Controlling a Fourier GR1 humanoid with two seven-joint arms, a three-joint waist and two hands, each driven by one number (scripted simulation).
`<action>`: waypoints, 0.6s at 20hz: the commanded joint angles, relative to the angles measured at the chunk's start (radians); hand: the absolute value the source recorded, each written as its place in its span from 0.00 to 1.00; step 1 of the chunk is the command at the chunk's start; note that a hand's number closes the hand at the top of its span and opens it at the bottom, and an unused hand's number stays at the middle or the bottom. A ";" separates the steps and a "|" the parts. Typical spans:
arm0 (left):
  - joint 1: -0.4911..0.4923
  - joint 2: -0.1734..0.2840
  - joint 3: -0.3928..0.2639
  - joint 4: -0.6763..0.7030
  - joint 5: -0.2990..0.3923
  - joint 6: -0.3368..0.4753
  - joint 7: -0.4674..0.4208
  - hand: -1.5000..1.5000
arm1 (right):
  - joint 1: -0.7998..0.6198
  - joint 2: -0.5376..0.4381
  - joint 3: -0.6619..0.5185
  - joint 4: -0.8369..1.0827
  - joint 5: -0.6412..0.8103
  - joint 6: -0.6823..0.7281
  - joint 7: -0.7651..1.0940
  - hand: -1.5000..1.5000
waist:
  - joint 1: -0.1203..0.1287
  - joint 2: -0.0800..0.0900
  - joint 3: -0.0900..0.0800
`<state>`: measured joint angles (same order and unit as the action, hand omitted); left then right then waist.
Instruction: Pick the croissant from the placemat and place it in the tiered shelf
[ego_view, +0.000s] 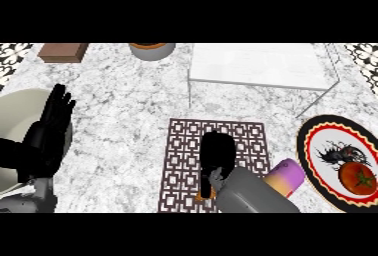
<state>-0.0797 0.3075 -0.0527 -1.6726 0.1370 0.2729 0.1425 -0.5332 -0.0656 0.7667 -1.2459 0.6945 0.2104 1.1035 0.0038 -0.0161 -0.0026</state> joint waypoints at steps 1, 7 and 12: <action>0.019 0.013 -0.004 -0.049 -0.003 -0.020 0.022 0.50 | -0.025 0.020 0.033 0.079 0.077 0.065 0.096 1.00 | 0.006 0.014 0.002; -0.019 -0.023 0.022 0.004 -0.015 -0.020 0.010 0.50 | 0.071 0.063 -0.006 0.003 0.150 -0.164 0.012 1.00 | 0.002 0.016 0.003; 0.007 -0.018 0.027 -0.064 -0.037 -0.026 0.055 0.50 | 0.088 0.064 -0.019 -0.023 0.176 -0.228 -0.057 1.00 | 0.006 0.016 0.003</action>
<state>-0.0825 0.2766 -0.0361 -1.6824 0.1040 0.2583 0.1550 -0.4528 -0.0256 0.7275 -1.3153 0.8490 0.1121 1.0295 0.0020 -0.0089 -0.0026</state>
